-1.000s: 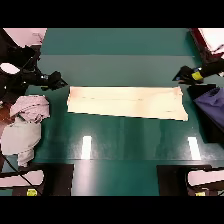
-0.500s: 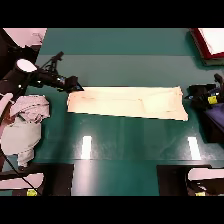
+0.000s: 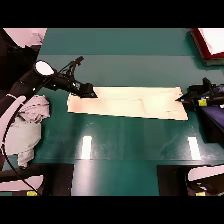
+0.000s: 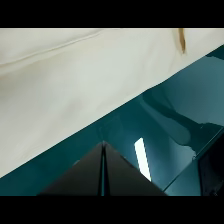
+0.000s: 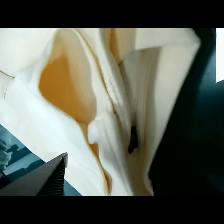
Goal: Fold the shirts.
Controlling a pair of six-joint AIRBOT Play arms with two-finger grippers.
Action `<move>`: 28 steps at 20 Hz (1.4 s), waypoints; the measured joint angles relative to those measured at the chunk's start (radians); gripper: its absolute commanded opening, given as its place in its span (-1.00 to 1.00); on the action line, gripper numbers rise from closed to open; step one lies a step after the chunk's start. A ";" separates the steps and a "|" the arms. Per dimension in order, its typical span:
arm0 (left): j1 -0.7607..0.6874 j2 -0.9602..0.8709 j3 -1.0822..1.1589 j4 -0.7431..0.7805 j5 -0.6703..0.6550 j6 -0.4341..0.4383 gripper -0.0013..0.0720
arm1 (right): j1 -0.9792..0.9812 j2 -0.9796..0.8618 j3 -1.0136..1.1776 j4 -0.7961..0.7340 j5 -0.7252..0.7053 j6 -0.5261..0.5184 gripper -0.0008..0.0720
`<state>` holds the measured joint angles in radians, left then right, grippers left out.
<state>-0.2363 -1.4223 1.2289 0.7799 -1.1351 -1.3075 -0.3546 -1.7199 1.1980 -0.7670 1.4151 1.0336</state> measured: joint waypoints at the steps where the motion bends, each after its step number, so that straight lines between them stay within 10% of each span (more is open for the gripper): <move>1: -0.007 0.000 0.000 0.000 0.000 -0.005 -0.90 | 0.015 -0.003 0.010 -0.003 -0.005 -0.006 0.43; 8: -0.105 -0.042 0.015 0.001 0.079 -0.024 -0.90 | 0.116 -0.007 0.100 0.003 -0.001 -0.023 -0.94; 28: -0.229 -0.581 0.550 -0.019 0.106 -0.099 -0.90 | 0.560 0.190 0.626 0.006 0.127 0.314 -0.94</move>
<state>-0.4652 -2.0033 1.7790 0.7612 -1.0294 -1.4063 0.2058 -1.5299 1.8240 -0.7612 1.5425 1.3476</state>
